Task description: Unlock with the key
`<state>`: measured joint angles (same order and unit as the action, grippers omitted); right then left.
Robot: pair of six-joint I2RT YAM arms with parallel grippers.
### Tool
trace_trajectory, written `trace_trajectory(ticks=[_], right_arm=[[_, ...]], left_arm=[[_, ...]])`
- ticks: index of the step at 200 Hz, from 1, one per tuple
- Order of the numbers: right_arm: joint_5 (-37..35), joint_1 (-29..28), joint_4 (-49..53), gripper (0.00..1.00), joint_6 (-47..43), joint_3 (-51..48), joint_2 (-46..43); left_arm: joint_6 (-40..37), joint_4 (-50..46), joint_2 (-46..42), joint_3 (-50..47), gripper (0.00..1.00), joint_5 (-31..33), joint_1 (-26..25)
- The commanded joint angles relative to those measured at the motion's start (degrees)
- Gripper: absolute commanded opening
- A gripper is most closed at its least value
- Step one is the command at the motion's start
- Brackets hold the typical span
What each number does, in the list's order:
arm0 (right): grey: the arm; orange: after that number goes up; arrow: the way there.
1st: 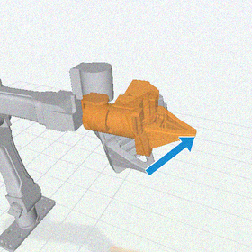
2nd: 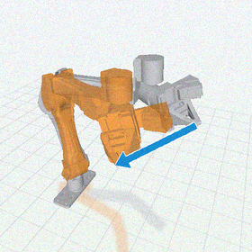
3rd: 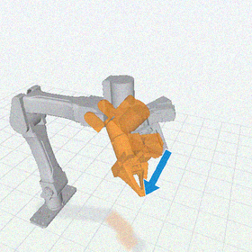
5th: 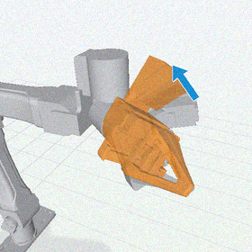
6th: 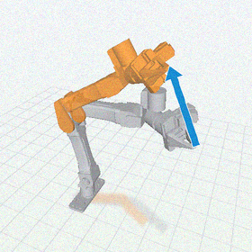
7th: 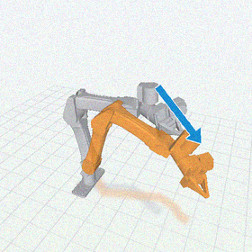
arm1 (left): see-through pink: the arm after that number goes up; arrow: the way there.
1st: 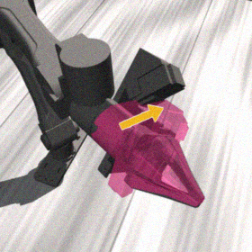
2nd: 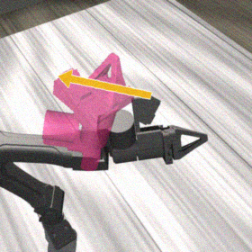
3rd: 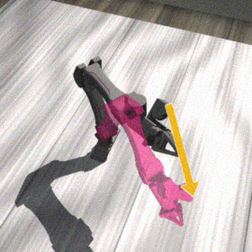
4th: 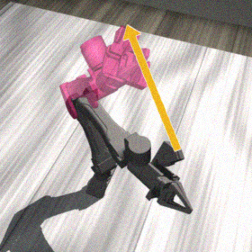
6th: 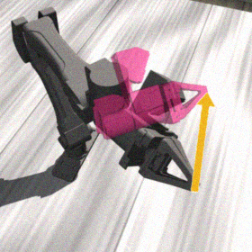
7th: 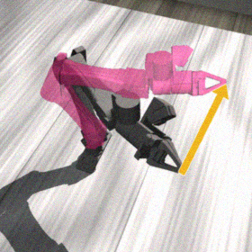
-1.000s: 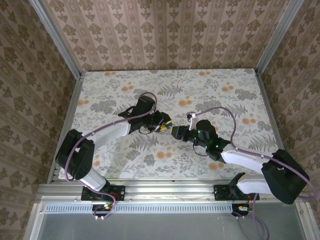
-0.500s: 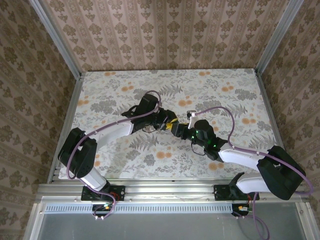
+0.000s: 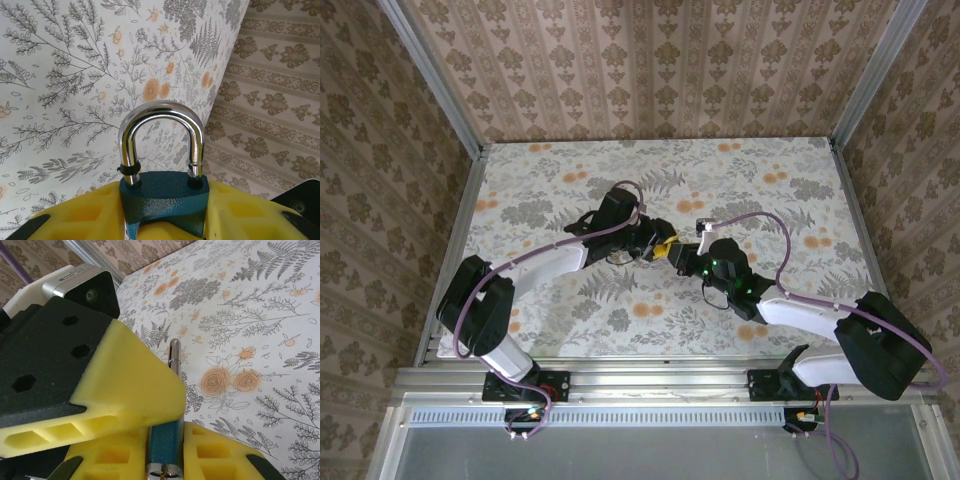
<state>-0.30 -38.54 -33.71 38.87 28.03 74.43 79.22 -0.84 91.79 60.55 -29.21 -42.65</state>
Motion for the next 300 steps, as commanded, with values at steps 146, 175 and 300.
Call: trace_trajectory(ticks=[146, 175, 300], right_arm=[[26.79, 7.68, 12.14, 0.00, -8.75, 0.81, -13.00], [31.58, 7.70, 11.43, 0.00, -9.06, 1.32, -13.17], [37.50, 7.70, 9.83, 0.00, -9.87, 2.40, -12.36]], left_arm=[[-38.16, -20.53, -12.37, 4.50, 0.53, -5.84, 11.45], [-44.21, -24.31, -13.19, 5.08, 0.53, -7.26, 11.37], [-50.45, -24.47, -10.86, 7.16, 0.49, -14.09, 6.85]])
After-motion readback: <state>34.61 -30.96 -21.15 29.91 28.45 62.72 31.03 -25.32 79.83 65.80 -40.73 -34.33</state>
